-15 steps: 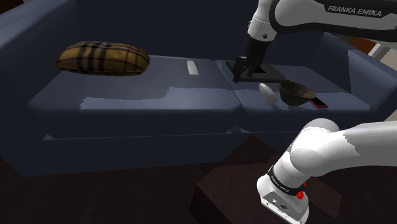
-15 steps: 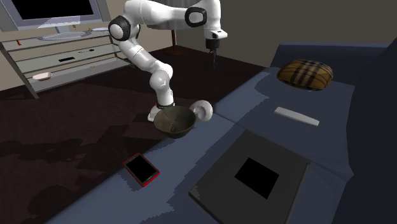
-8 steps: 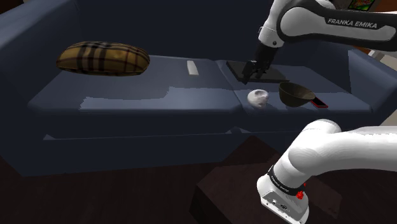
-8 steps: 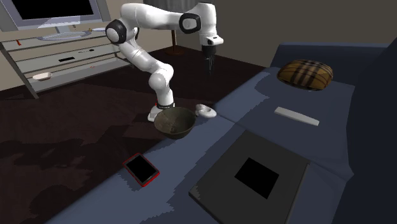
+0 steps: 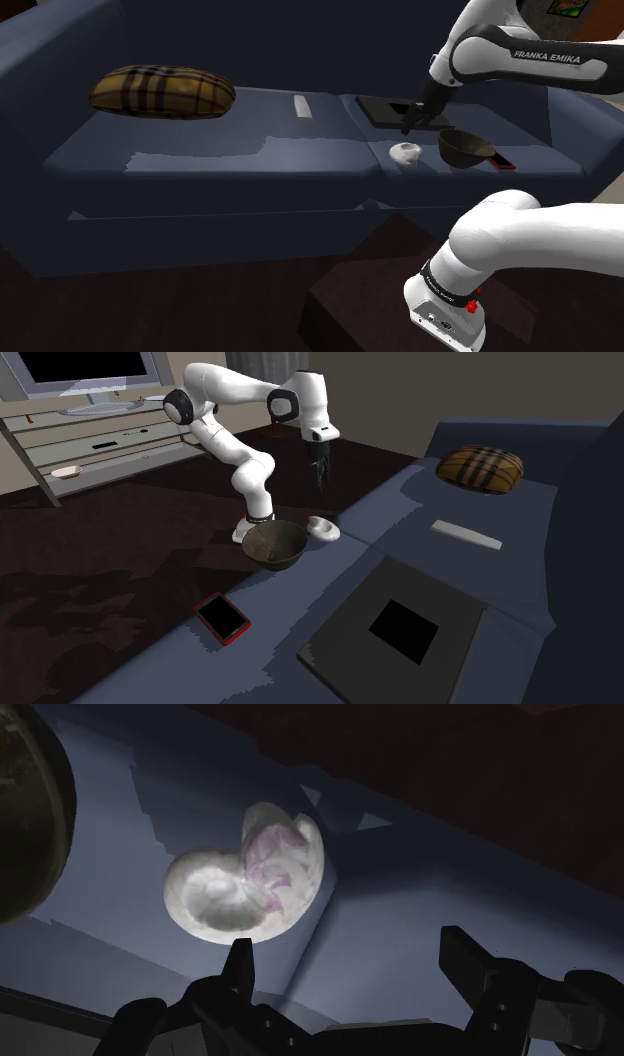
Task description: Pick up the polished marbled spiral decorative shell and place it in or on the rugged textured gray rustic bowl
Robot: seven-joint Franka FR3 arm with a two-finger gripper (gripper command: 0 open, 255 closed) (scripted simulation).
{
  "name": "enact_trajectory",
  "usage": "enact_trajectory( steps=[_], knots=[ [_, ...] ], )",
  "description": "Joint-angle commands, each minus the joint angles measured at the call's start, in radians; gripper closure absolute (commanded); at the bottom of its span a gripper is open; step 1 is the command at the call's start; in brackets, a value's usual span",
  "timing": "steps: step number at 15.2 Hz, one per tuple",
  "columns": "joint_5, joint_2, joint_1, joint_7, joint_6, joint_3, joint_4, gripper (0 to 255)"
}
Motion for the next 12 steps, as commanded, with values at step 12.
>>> enact_trajectory(
  steps=[12],
  knots=[
    [-0.121, 0.071, -0.080, -0.102, 0.211, -0.184, -0.072, 0]
  ],
)
